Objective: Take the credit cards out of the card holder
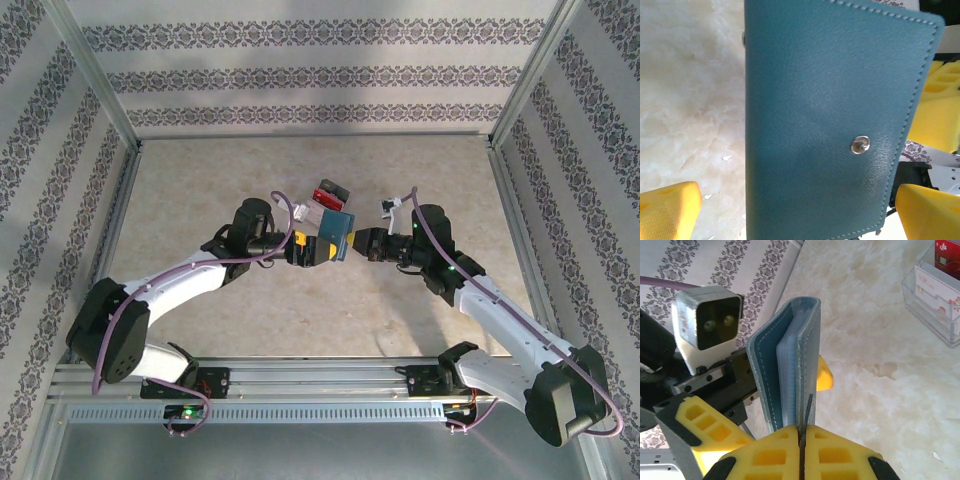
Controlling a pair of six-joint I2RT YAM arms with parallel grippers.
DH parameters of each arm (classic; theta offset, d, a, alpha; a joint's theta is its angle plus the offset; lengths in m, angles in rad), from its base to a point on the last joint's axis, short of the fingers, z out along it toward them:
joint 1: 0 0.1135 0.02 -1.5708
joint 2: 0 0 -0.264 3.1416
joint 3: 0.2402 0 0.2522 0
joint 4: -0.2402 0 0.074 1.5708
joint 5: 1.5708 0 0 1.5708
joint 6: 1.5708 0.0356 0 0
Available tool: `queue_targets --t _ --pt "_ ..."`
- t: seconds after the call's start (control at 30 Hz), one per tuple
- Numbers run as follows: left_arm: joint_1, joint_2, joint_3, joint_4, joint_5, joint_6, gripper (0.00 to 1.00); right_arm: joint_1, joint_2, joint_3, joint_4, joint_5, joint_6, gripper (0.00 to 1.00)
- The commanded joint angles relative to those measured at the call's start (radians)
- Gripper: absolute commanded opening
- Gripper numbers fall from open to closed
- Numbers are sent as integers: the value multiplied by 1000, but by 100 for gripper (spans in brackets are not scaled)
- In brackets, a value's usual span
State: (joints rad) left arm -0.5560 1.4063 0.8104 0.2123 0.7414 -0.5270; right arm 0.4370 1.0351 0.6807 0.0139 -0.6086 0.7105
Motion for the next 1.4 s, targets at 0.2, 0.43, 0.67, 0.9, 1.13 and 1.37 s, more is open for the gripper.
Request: queue_targets --t 0.2,0.43,0.67,0.9,1.13,1.37 --pt "-15 -38 40 -50 -20 37 100 42 -2 74 -79 64 -51 0" --pt "-37 -34 58 -87 -37 58 100 64 5 113 -142 109 -65 0" --pt "-51 -32 57 -100 -43 57 99 81 7 146 -217 163 -89 0" --pt "-51 -24 53 -96 -58 43 99 86 5 161 -256 179 -87 0" --pt "-51 -3 49 -28 -40 4 100 107 16 204 -342 234 -91 0" --pt "-70 32 42 44 -17 -42 94 130 45 238 -369 260 -98 0"
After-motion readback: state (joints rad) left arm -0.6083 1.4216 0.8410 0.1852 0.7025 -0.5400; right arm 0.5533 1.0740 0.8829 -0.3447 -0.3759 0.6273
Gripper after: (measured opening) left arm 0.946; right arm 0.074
